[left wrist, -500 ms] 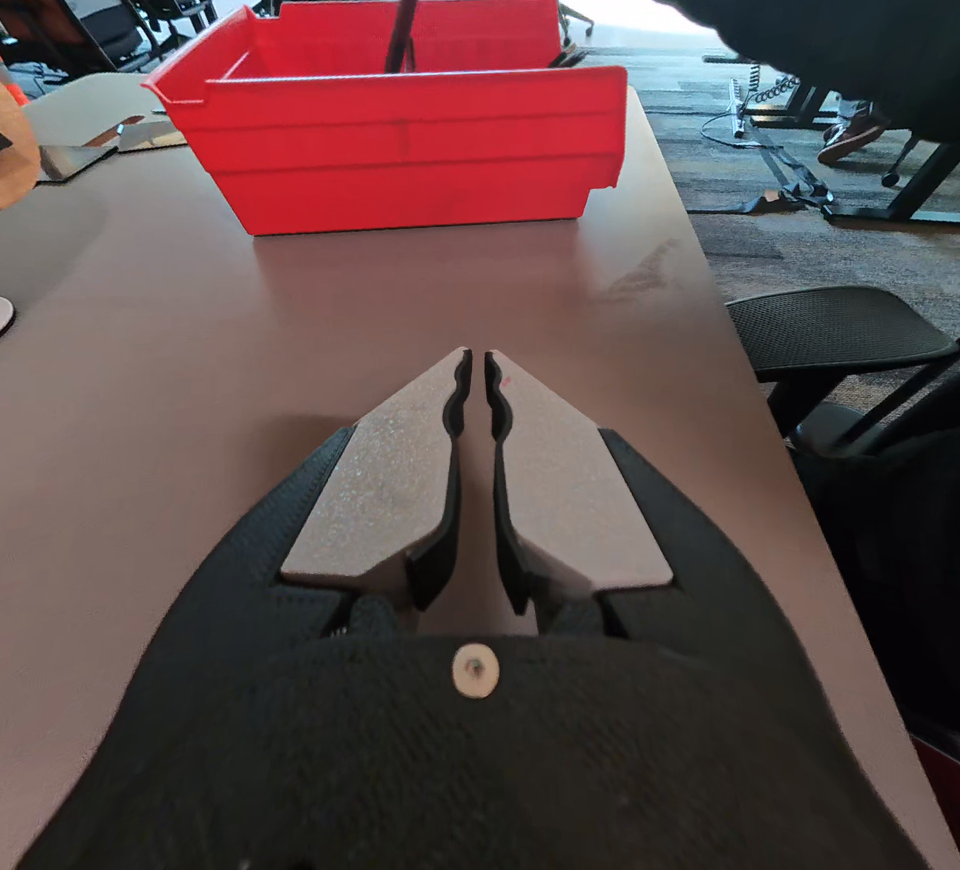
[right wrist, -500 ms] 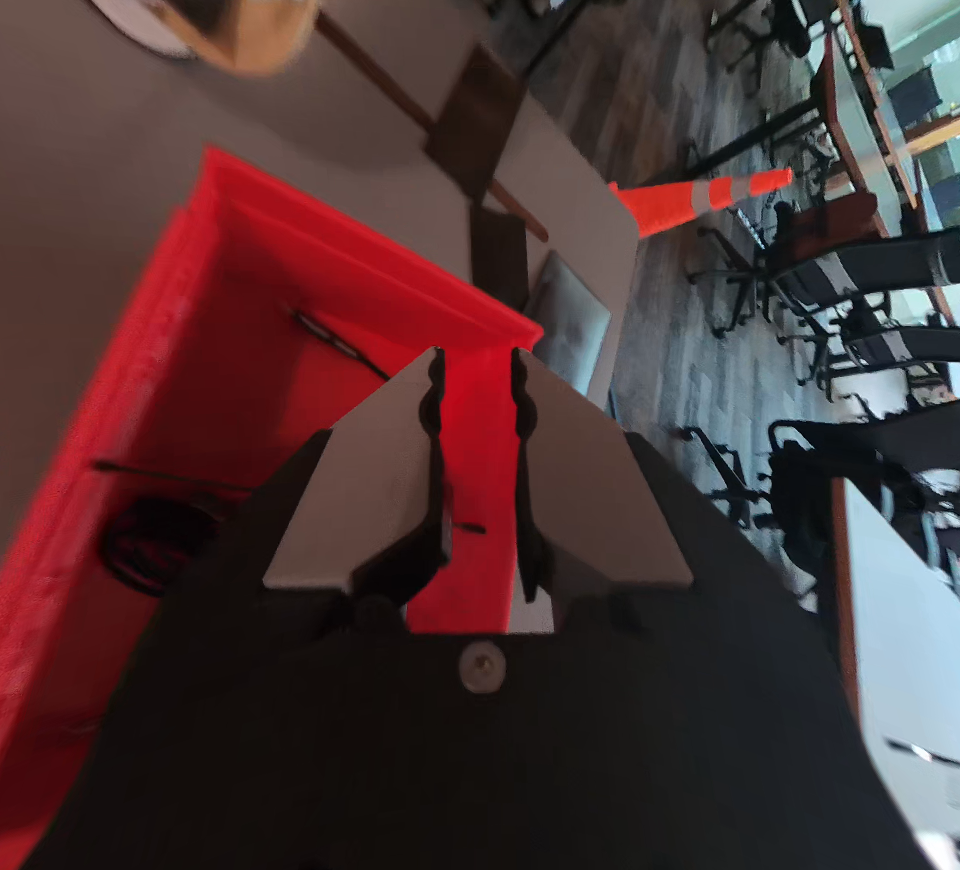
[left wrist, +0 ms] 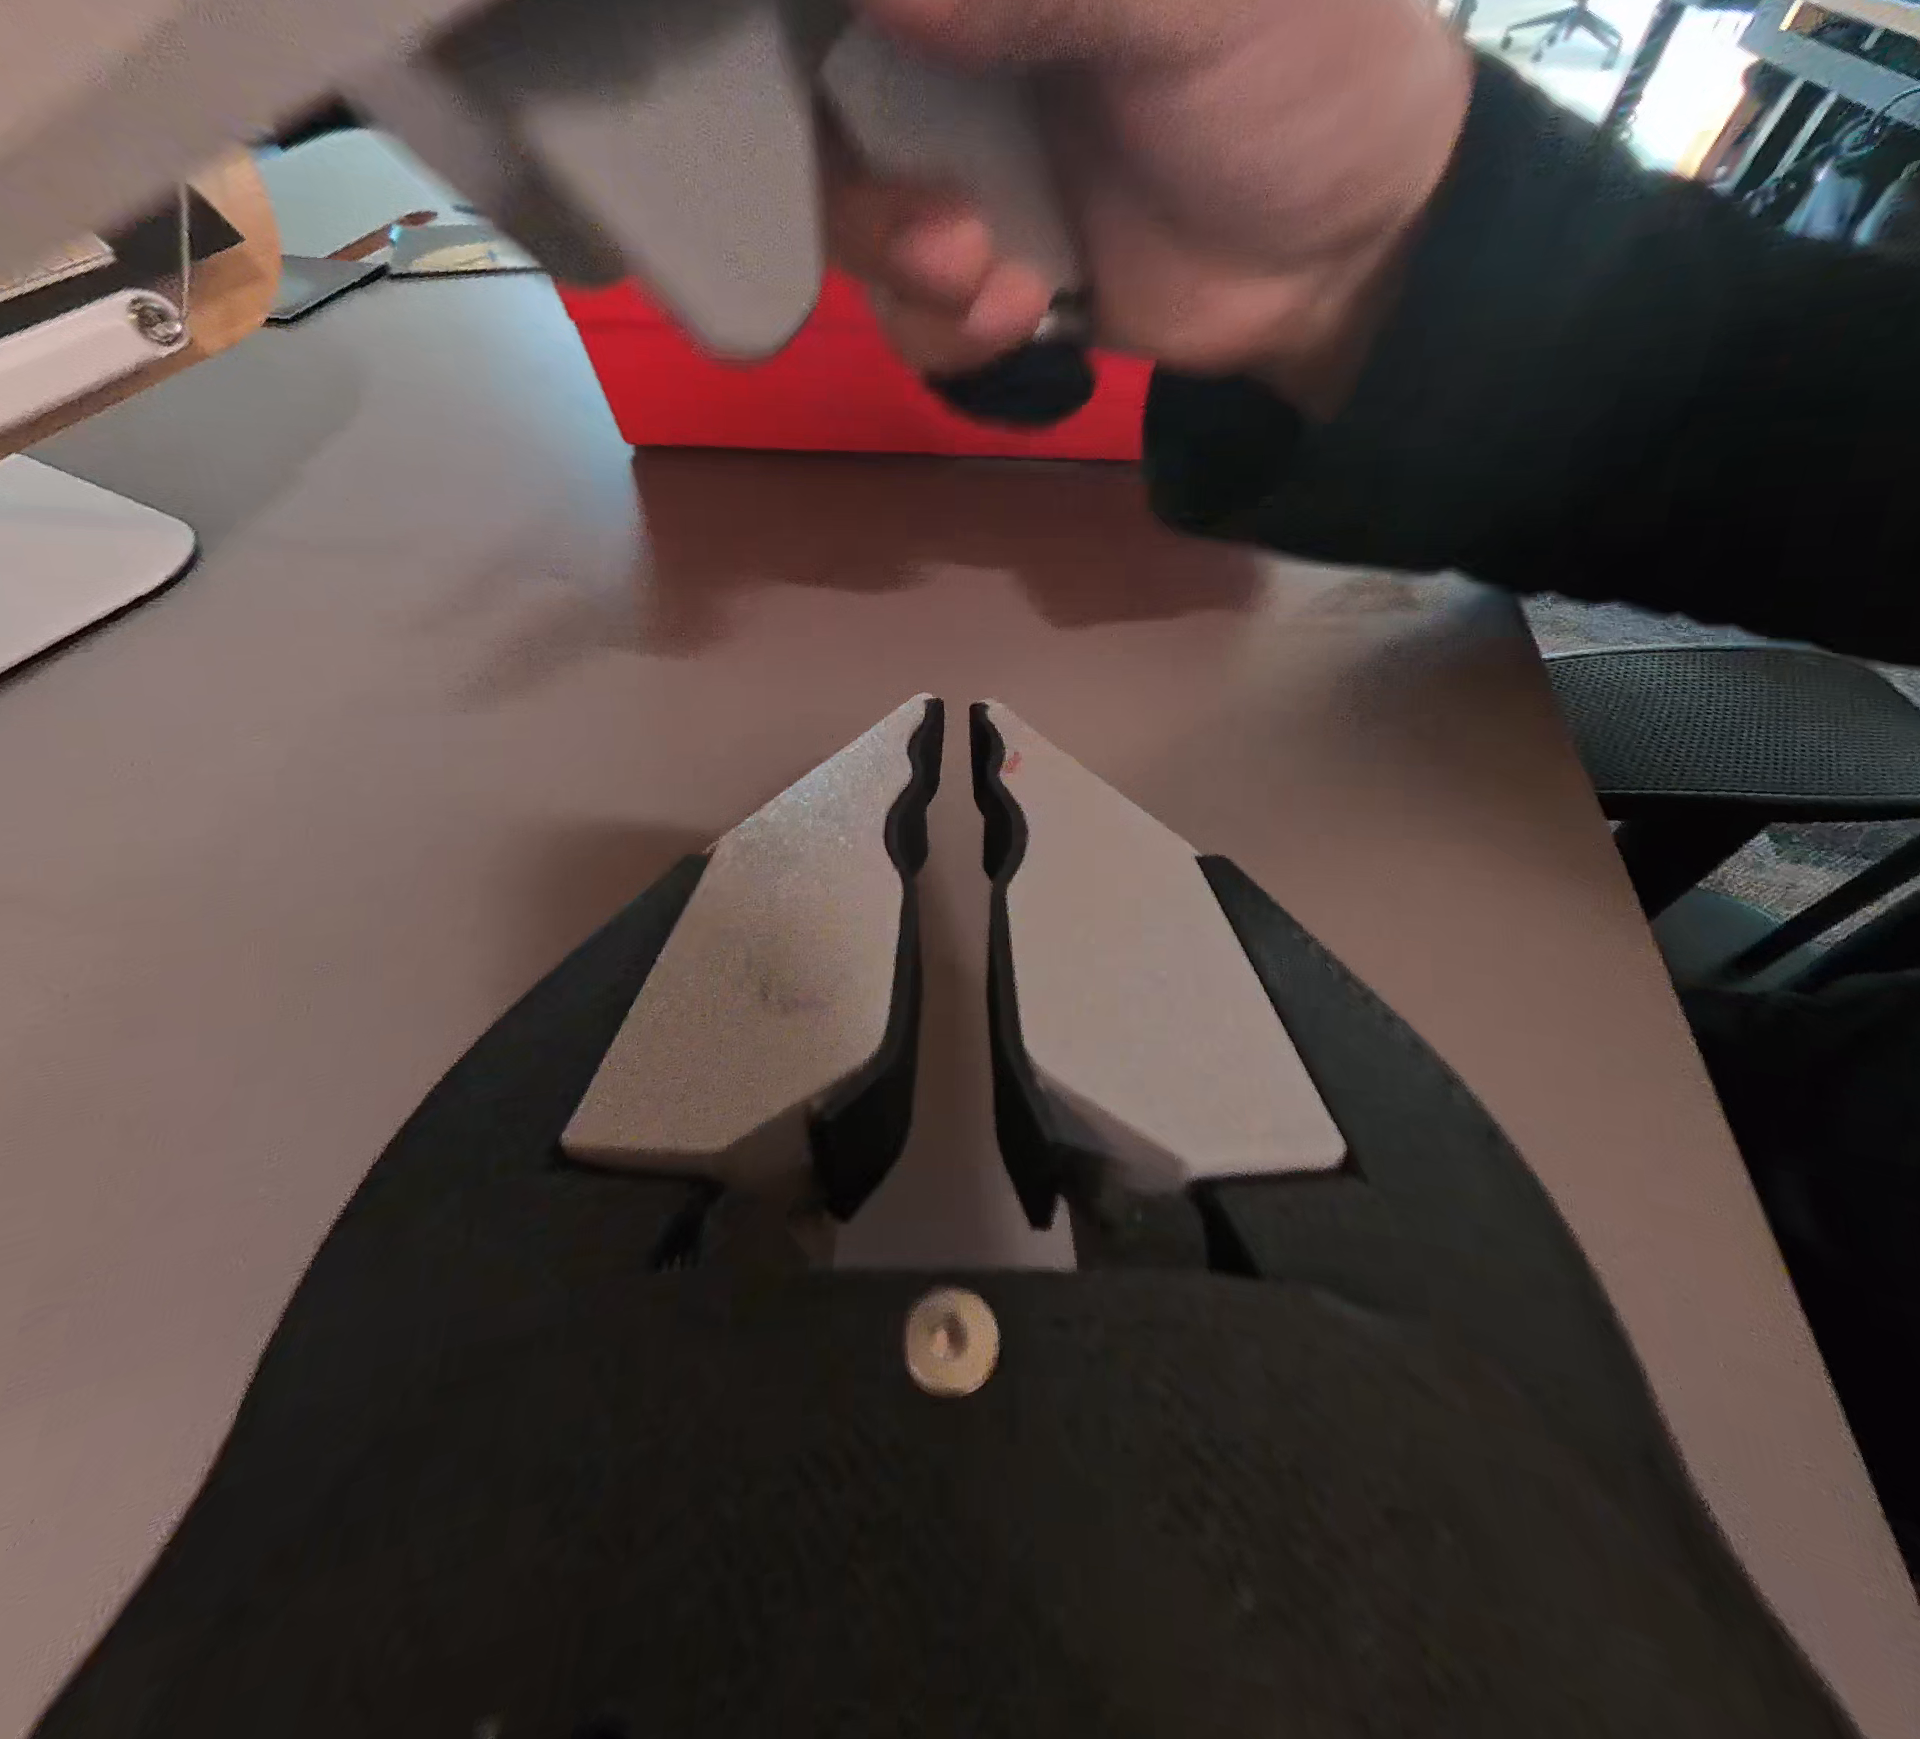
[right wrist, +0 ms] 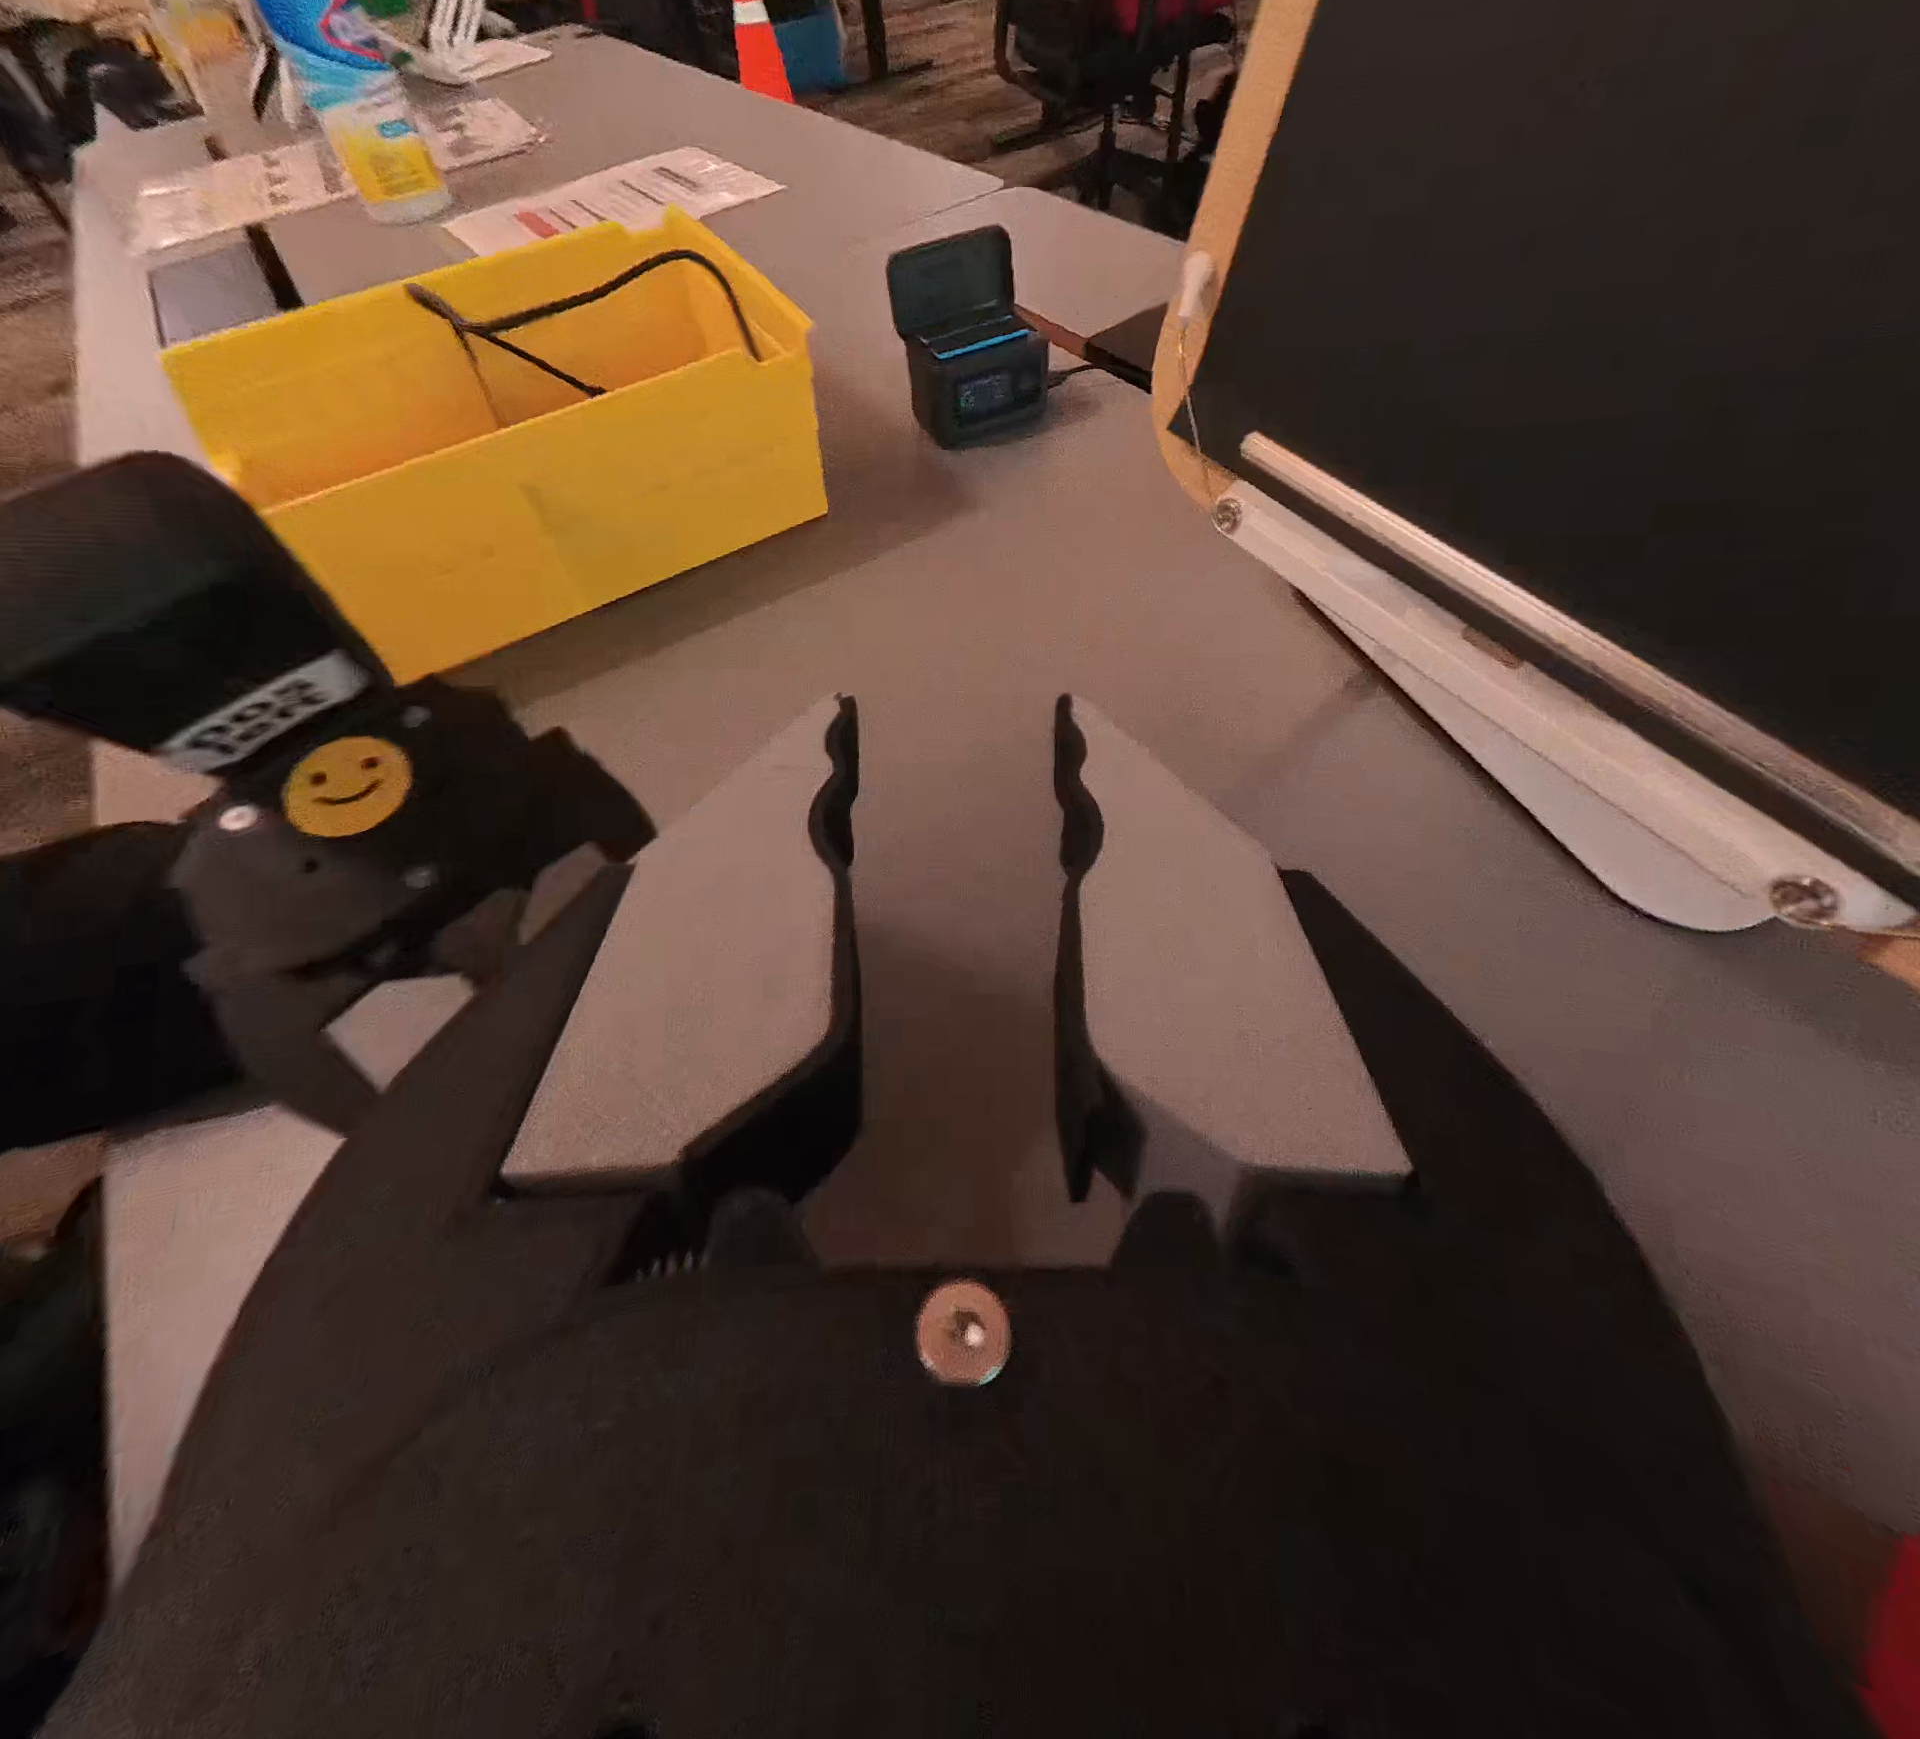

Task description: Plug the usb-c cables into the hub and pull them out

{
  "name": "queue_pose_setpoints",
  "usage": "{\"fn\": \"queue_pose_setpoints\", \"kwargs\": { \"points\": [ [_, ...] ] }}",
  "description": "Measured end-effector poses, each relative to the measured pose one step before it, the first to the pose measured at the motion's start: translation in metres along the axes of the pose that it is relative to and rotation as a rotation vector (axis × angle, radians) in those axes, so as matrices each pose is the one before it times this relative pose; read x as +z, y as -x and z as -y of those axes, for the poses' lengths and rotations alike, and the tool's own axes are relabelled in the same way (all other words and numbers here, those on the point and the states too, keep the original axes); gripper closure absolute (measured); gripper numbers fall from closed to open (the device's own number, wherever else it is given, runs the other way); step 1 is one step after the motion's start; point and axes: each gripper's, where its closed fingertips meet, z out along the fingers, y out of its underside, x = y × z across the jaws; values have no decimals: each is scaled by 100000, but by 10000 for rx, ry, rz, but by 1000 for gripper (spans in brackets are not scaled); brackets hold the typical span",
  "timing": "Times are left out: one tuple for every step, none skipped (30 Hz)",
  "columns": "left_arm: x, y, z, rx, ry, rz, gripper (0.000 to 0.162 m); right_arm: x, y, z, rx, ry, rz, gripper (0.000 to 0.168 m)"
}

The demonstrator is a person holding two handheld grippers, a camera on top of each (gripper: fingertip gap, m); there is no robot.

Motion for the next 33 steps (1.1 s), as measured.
{"fn": "queue_pose_setpoints", "kwargs": {
  "points": [
    [-34,141,-2,-56,-13,27,159,1009,-686,-583,281,-191,-65,134],
    [-14,53,2,-58,-11,-17,159,867,-512,-558,237,-242,36,134],
    [-4,5,4,-52,-9,-41,160,685,-494,-660,89,-214,-6,134],
    [-2,26,-6,-60,1,-35,160,437,-695,-767,-9,-130,-232,135],
    [-29,119,-24,-47,10,8,160,203,-771,-689,32,-72,-391,138],
    [-52,215,-33,-40,12,73,160,97,-153,-390,68,-24,-63,140],
    [-49,202,1,-55,-5,52,160,30,246,-208,-47,69,166,137],
    [-41,184,24,-85,-23,59,160,-28,-69,-194,-153,115,-65,135],
    [-41,166,31,-76,-29,64,161,-46,-225,-180,-179,66,-181,135],
    [-58,220,43,-48,-36,113,162,-19,-63,-161,-94,34,-75,135],
    [-82,244,83,-28,-67,116,162,37,59,-187,-17,47,3,135],
    [-108,238,120,-11,-86,104,162,101,58,-223,6,70,9,135],
    [-134,322,110,-17,-90,149,162,135,96,-232,1,94,22,134],
    [-151,363,86,-45,-71,171,162,152,172,-238,-10,112,65,134],
    [-145,388,58,-75,-52,174,162,171,189,-236,-32,115,67,133],
    [-182,504,91,-98,-76,246,162,176,98,-195,-59,81,-7,133],
    [-242,482,167,-88,-134,236,162,201,29,-182,-60,53,-46,133],
    [-336,481,321,-59,-200,239,162,239,5,-196,-4,37,-47,132],
    [-401,514,486,-62,-262,250,162,269,92,-170,85,0,19,132],
    [-406,400,486,-106,-289,150,162,321,275,-204,152,8,167,131],
    [-331,291,314,-202,-226,38,162,332,284,-312,162,73,187,129],
    [-220,257,138,-279,-132,-13,162,331,115,-399,90,148,89,127],
    [-113,329,-11,-278,-50,49,162,272,-5,-407,-30,167,6,127],
    [-23,294,-121,-172,-15,51,162,160,-66,-260,-71,140,-53,126],
    [64,251,-234,-82,44,64,162,68,-12,19,-146,38,-6,125],
    [140,140,-322,-50,149,35,162,17,-183,117,-218,-31,-125,126],
    [166,-121,-213,-37,172,-105,160,18,-314,21,-254,33,-200,125],
    [128,-159,-190,15,141,-75,156,70,-268,-86,-239,75,-163,125],
    [79,31,-113,56,82,87,153,136,-163,-142,-131,86,-88,125],
    [29,3,-24,102,12,88,151,143,-46,-129,32,98,20,126],
    [-7,-14,16,84,-12,61,148,132,-33,-42,80,57,57,125],
    [-39,103,11,25,-16,107,146,103,-91,13,78,17,39,125],
    [-101,205,-14,-27,-6,164,144,83,-83,12,75,11,39,124]
  ]
}}
